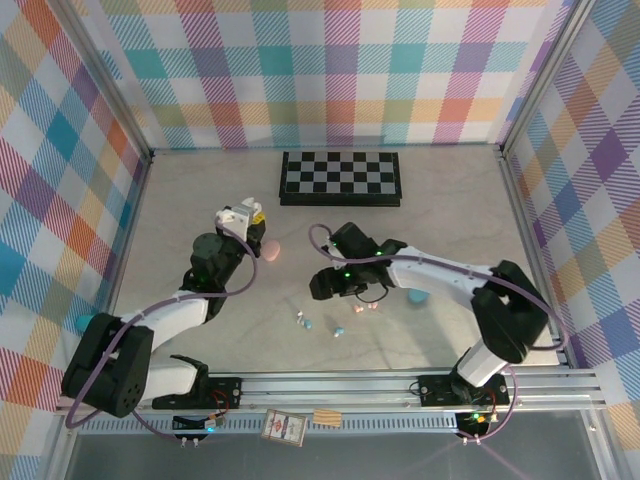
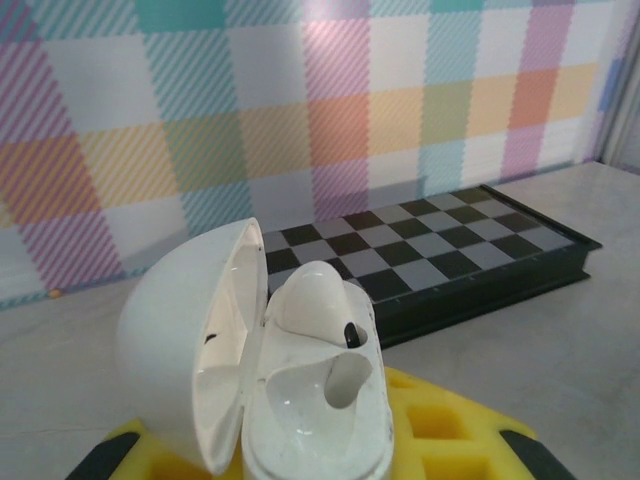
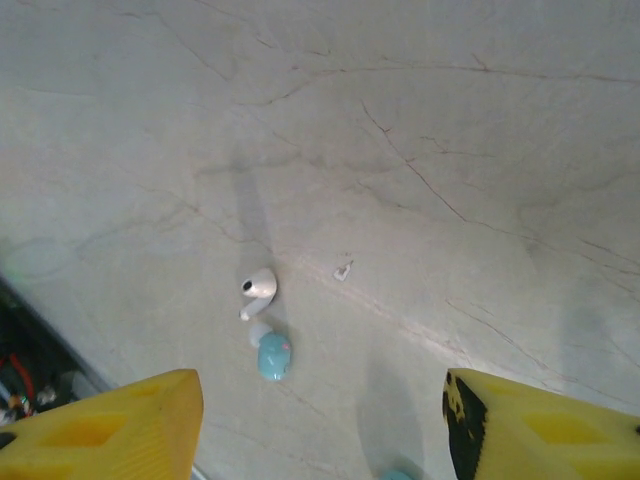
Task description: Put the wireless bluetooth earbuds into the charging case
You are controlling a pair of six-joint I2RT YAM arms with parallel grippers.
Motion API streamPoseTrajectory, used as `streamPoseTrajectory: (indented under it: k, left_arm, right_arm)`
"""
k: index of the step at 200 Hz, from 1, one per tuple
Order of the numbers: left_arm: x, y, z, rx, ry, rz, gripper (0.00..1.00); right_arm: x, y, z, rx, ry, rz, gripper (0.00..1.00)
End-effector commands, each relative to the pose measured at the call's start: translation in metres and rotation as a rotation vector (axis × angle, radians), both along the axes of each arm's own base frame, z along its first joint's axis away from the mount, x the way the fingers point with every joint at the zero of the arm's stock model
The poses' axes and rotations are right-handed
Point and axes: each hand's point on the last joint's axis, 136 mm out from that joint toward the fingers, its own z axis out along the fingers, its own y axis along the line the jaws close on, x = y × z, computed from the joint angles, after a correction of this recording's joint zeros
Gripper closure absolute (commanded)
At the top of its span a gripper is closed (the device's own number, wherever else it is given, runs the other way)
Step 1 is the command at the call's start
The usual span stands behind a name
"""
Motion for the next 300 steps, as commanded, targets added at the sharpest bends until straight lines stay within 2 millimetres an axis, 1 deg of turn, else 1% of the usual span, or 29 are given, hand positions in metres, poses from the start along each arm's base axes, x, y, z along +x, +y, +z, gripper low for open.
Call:
streamPoseTrajectory:
  k: [1, 14, 28, 42, 61, 74, 83, 121, 162, 205, 228, 262, 286, 300]
  left_arm:
    - [-0.001, 0.019, 0.004, -0.008, 0.015, 0.056, 1.00]
    - [0.000, 0.029, 0.005, -0.016, 0.025, 0.082, 1.00]
    - [0.000, 0.038, 0.006, -0.021, 0.034, 0.104, 1.00]
    - [0.000, 0.048, 0.008, -0.026, 0.037, 0.133, 1.00]
    - [-0.002, 0.060, 0.011, -0.024, 0.038, 0.166, 1.00]
    - [-0.003, 0.063, 0.012, -0.023, 0.034, 0.170, 1.00]
    - [-0.004, 0.065, 0.013, -0.023, 0.032, 0.172, 1.00]
    - [-0.005, 0.061, 0.014, -0.030, 0.031, 0.146, 1.00]
    - [-0.005, 0.058, 0.014, -0.030, 0.032, 0.130, 1.00]
    - [-0.006, 0.056, 0.014, -0.035, 0.034, 0.120, 1.00]
    - [-0.006, 0.056, 0.012, -0.036, 0.038, 0.114, 1.00]
    - [-0.009, 0.050, 0.010, -0.028, 0.054, 0.081, 1.00]
    - [-0.012, 0.042, 0.008, -0.029, 0.066, 0.049, 1.00]
    - [-0.014, 0.038, 0.007, -0.026, 0.072, 0.033, 1.00]
  right_arm:
    - [-0.005, 0.009, -0.012, -0.132, 0.016, -0.040, 0.36]
    - [-0.009, 0.016, -0.021, -0.212, 0.004, -0.021, 0.37]
    - [-0.012, 0.025, -0.030, -0.258, 0.000, -0.004, 0.39]
    - [-0.016, 0.034, -0.036, -0.283, 0.004, 0.002, 0.43]
    - [-0.018, 0.040, -0.044, -0.332, 0.001, 0.010, 0.50]
    - [-0.017, 0.042, -0.047, -0.354, 0.004, 0.012, 0.56]
    - [-0.018, 0.043, -0.050, -0.361, 0.010, 0.017, 0.58]
    - [-0.019, 0.049, -0.057, -0.366, 0.033, 0.028, 0.65]
    - [-0.025, 0.056, -0.061, -0.354, 0.062, 0.051, 0.67]
    - [-0.030, 0.056, -0.068, -0.363, 0.093, 0.061, 0.69]
    - [-0.030, 0.055, -0.070, -0.373, 0.083, 0.068, 0.73]
    - [-0.019, 0.050, -0.059, -0.385, 0.012, 0.065, 0.77]
    - [-0.006, 0.040, -0.049, -0.393, -0.041, 0.048, 0.77]
    - [0.005, 0.030, -0.044, -0.400, -0.073, 0.028, 0.77]
